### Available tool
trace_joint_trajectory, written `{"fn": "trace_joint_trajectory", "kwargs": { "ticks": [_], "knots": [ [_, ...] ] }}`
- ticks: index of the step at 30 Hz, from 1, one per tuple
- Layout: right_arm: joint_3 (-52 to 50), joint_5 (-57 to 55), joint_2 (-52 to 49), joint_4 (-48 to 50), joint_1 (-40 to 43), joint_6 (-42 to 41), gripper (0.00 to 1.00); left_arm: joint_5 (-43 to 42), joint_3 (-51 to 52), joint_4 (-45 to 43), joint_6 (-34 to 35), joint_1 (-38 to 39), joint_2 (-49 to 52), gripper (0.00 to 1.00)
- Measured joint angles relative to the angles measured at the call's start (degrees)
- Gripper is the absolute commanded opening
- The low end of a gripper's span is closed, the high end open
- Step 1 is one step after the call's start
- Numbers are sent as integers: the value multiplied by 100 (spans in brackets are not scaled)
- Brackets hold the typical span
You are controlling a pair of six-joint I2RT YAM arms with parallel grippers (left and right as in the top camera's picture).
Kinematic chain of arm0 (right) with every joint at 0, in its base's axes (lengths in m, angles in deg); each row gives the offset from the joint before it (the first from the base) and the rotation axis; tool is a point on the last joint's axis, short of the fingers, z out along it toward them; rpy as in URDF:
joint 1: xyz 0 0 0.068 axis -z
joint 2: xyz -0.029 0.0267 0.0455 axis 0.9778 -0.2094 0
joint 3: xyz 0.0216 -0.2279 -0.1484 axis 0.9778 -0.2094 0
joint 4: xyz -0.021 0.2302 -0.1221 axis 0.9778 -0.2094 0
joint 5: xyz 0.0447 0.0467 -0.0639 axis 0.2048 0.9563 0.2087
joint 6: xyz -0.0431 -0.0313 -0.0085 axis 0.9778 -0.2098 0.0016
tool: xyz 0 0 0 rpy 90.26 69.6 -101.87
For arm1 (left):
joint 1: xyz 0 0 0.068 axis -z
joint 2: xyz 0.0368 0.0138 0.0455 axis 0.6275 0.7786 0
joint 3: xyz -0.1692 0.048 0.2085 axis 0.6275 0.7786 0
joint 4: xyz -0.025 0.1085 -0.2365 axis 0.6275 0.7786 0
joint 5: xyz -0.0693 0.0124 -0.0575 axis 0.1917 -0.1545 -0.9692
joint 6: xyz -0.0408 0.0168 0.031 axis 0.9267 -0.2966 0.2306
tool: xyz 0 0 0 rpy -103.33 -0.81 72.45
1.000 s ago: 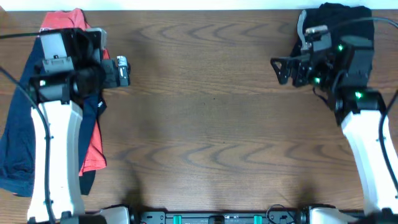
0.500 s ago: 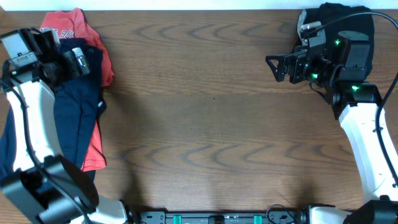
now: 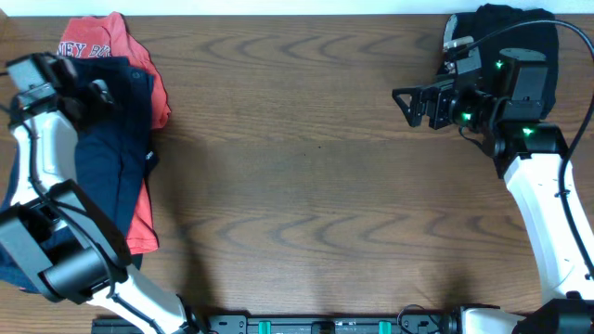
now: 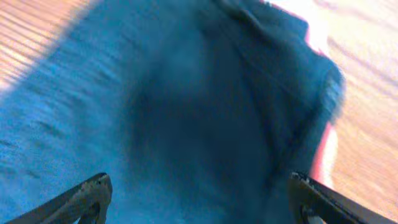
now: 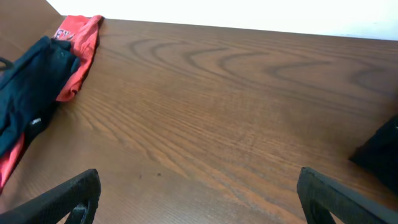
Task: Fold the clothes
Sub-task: 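Reach the left gripper to the navy shorts on the left pile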
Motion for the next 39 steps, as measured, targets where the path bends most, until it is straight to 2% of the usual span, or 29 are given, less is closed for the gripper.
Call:
{"fn": "trace_joint_trajectory", "kwargs": {
  "ticks": [8,17,28,33,35,38,39],
  "knots": [
    [0,0,-9,0,-221,2,98,817,0,-433,-402,-116,186,91],
    [0,-4,-20,-37,-249,2,97,1231,0,-533,-590,-334,907,92],
    [0,-4,-20,-35,-264,2,96,1480,0,-800,-708,-439,951,91],
    [0,-4,-20,-37,-264,2,94,1674,0,-850,-721,-439,955,79],
    [0,-4,-20,-35,-264,2,93,1711,0,-852,-728,-439,955,70],
    [0,-4,-20,-37,-264,0,92,1779,0,-855,-785,-442,957,49],
    [0,-4,-20,-37,-264,2,92,1790,0,-857,-765,-439,957,45]
  ]
}}
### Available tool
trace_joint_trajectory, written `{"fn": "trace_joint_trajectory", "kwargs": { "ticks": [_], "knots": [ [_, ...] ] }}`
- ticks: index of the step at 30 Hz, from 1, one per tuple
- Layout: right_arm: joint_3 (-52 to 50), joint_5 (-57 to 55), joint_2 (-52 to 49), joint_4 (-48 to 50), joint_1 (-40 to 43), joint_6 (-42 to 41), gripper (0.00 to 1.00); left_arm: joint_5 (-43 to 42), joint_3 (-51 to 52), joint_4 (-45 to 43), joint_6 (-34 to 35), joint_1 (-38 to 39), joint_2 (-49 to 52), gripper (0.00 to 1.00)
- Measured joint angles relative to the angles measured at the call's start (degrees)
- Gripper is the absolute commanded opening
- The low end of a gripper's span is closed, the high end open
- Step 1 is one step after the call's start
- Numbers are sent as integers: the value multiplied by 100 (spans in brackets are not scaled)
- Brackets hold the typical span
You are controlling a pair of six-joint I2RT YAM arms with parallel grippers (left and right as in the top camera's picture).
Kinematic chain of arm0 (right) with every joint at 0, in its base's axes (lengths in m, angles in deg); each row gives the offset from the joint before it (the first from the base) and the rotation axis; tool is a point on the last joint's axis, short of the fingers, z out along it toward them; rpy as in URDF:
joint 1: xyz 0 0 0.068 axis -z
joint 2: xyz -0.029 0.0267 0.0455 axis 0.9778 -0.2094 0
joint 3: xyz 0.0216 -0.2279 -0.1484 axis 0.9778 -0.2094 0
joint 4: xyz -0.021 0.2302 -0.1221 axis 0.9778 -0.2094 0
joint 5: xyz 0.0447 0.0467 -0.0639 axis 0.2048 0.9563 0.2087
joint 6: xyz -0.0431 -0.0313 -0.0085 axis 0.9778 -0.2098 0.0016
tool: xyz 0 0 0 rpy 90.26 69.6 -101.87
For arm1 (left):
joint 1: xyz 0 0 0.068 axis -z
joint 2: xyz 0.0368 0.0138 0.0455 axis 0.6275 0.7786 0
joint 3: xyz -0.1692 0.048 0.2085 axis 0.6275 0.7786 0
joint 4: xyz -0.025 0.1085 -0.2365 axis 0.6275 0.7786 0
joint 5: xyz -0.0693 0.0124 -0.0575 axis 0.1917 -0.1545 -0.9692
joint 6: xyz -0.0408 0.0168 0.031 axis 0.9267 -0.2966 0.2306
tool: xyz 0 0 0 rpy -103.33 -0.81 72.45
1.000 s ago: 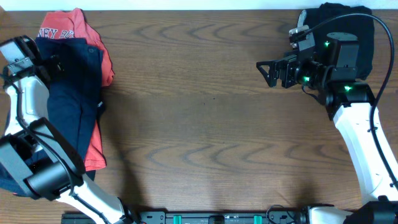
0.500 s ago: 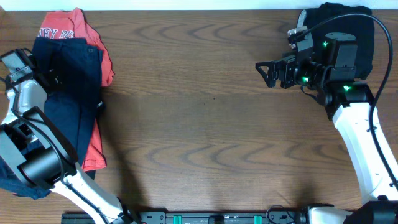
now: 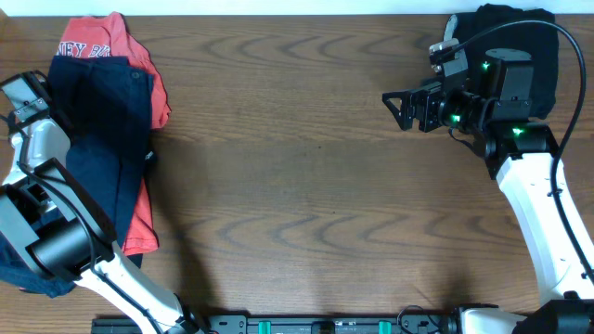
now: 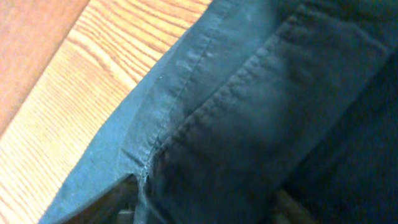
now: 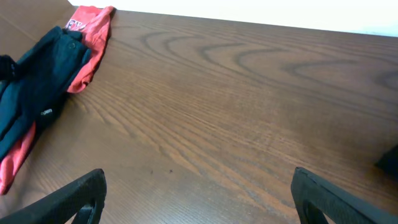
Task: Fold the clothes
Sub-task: 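Reach the left gripper to the navy shorts on the left pile, then grasp the navy shorts with the left gripper and drag them to center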
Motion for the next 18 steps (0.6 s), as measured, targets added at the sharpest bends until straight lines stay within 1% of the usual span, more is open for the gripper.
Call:
{"fn": "trace_joint_trajectory", "kwargs": {
  "ticks": [4,6,8,10,14,18],
  "knots": [
    [0,0,0,2,0,-2,90,39,0,0,-50,-2,11,26],
    [0,0,0,11,0,0,89,42,0,-7,-26,-4,13,19],
    [0,0,0,31,0,0,88,48,0,-17,-28,-4,17,8],
    [0,0,0,46,0,0,88,59,0,-22,-2,-4,17,6],
    [0,0,0,68,0,0,84,59,0,4,256,-4,7,6],
    [0,0,0,96,0,4,80,44,0,315,575,66,-192,6]
  ]
}}
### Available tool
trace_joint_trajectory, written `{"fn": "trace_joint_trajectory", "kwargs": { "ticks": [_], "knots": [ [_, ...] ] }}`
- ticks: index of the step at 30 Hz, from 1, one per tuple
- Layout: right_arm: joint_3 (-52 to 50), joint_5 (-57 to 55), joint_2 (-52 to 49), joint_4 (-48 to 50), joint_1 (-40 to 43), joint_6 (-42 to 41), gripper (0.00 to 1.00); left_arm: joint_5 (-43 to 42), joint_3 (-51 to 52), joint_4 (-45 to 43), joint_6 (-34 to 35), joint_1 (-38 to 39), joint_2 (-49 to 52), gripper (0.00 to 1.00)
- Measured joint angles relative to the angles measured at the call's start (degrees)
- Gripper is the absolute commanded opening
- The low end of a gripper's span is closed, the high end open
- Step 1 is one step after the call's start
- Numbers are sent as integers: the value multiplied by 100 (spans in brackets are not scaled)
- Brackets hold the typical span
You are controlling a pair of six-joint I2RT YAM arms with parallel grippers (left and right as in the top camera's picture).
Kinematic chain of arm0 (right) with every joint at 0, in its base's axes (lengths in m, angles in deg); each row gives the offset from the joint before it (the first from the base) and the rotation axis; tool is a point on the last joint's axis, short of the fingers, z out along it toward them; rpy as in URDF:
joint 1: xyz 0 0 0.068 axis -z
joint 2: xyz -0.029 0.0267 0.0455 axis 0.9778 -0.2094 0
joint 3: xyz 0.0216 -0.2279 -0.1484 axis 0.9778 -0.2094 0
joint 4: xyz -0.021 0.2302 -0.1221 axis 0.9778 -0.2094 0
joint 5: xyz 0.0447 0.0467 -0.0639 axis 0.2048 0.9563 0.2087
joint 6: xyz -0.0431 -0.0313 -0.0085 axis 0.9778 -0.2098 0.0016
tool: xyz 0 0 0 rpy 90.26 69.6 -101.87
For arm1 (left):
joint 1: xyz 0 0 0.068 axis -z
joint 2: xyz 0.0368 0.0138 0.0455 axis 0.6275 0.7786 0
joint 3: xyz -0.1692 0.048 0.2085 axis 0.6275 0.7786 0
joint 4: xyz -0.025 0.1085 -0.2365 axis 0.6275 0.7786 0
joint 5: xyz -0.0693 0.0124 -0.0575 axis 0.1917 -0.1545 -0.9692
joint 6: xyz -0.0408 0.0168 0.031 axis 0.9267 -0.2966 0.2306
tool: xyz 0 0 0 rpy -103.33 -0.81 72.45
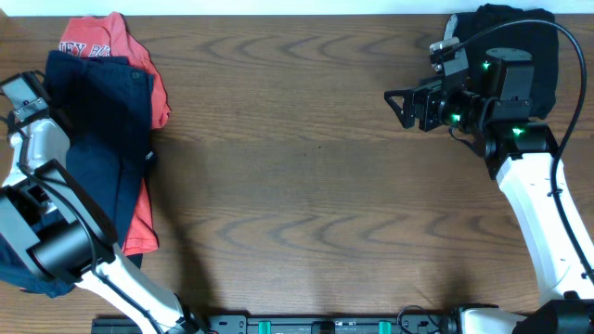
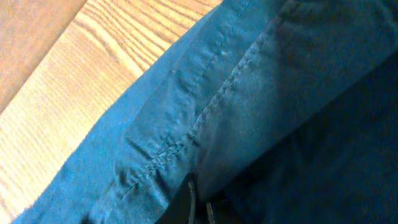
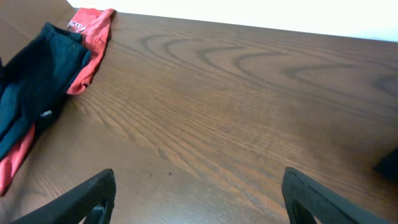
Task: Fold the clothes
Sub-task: 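Grasp the navy shorts with the left gripper and drag them to center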
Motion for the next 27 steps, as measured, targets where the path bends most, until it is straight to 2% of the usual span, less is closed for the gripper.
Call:
{"fn": "trace_joint_trajectory", "kwargs": {
  "ticks": [3,7,15,21,27],
  "knots": [
    [0,0,0,105,2,9,77,-37,0,254,122,188,-334,6],
    [0,4,0,208,9,7,75,-50,0,492,195,809,-931,6],
    [0,205,282,155,662,-44,71,-151,0,1036,264,2931,-1799,6],
    [2,448,1147,33,1598,-103,71,-669,0,1158,463,4572,-1781,6],
    [13,553,1727,-302,2334,-122,71,-1187,0,525,713,6000,-1436,6]
  ]
}}
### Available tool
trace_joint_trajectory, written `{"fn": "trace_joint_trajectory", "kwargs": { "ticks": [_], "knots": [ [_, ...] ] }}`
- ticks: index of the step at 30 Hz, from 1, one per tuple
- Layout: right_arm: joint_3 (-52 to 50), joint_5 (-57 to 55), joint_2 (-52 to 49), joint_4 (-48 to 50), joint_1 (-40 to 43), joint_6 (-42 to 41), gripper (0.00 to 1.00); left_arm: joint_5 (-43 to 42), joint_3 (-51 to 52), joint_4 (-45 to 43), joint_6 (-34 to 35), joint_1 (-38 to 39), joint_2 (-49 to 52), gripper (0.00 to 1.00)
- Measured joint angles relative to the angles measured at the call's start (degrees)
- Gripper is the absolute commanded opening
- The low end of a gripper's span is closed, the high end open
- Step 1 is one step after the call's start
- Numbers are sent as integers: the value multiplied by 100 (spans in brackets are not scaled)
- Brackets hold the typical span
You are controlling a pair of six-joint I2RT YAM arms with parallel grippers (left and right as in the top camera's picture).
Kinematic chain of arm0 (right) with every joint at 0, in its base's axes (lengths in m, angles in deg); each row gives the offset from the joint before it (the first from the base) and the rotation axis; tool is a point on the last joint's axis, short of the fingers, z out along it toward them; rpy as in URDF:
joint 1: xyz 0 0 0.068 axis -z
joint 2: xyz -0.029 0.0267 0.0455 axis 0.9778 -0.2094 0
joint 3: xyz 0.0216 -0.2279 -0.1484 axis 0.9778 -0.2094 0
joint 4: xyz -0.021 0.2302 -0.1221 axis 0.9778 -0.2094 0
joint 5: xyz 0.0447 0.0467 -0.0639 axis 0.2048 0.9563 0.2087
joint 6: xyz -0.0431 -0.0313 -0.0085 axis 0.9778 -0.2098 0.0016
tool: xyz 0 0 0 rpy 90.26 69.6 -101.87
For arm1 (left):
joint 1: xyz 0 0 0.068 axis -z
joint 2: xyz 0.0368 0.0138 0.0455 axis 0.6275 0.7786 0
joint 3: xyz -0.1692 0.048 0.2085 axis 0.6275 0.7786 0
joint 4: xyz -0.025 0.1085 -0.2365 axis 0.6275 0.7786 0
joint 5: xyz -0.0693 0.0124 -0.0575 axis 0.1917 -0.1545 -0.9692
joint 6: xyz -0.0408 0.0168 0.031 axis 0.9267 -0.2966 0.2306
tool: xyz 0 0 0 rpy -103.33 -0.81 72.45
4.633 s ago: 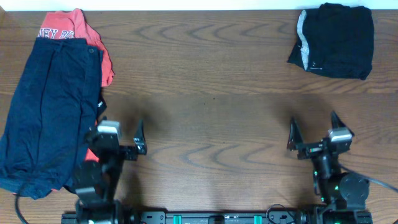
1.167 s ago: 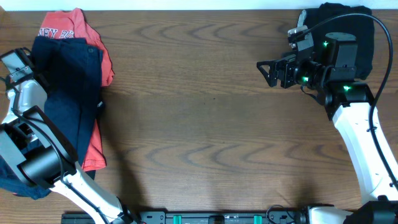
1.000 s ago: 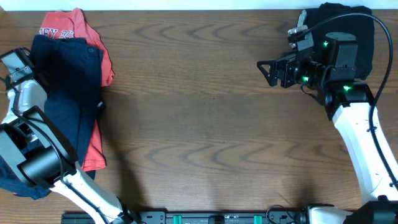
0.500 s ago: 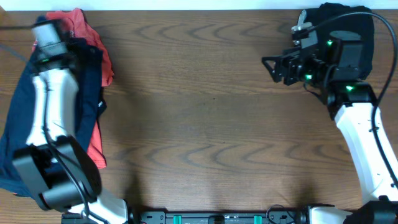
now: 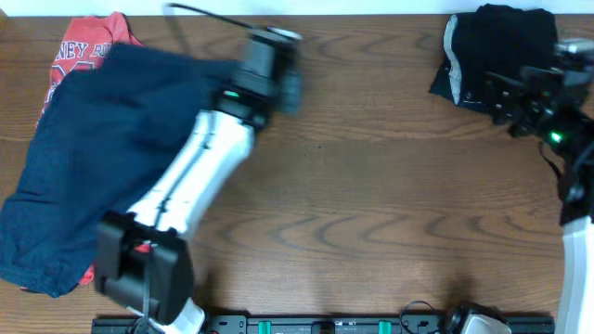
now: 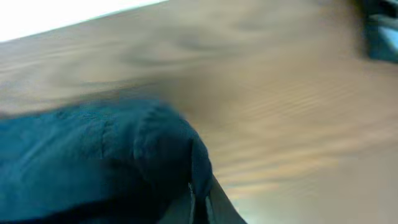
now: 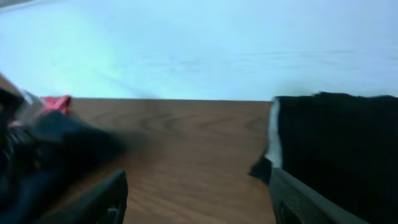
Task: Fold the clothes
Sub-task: 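Grasp the navy shorts with the left gripper and drag them to center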
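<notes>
A navy garment [image 5: 102,158] lies spread over the table's left side, one edge pulled up toward the top middle. My left gripper [image 6: 200,202] is shut on a fold of that navy cloth [image 6: 112,155]; in the overhead view the left gripper [image 5: 267,79] is blurred. A red shirt [image 5: 79,46] pokes out at the top left, mostly covered. A black garment [image 5: 497,42] lies at the top right. My right gripper [image 7: 199,202] hangs open and empty just left of the black garment [image 7: 339,143].
The brown wooden table [image 5: 390,204] stretches between the navy garment and the black one. The left arm [image 5: 200,176] slants across the table's left half. A white wall [image 7: 199,43] runs behind the far edge.
My left gripper, then at the far left edge shut on the navy hem, now stands at the top middle with the cloth spread out behind it. My right gripper has moved right, beside the black garment.
The navy garment first lay bunched on the red shirt with my left gripper open over it. Then the gripper sat at its left hem, and then was shut on it. Now the garment lies spread across the left side. My right gripper stayed open throughout.
</notes>
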Motion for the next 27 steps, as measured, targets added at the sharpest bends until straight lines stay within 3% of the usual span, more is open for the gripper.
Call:
{"fn": "trace_joint_trajectory", "kwargs": {
  "ticks": [8,18,21,23,25,27],
  "knots": [
    [0,81,81,-413,568,11,72,-396,0,-603,267,1624,935,6],
    [0,92,81,-439,1106,11,73,-739,0,-743,472,2575,1025,8],
    [0,92,81,-439,1200,13,73,-824,0,-748,479,2750,1025,17],
    [0,92,81,-439,1246,13,73,-857,0,-754,490,2839,1025,45],
    [0,90,81,-439,1259,13,74,-898,0,-754,507,2879,1025,63],
    [0,94,81,-439,1261,13,75,-918,0,-745,494,2868,1021,75]
  ]
}}
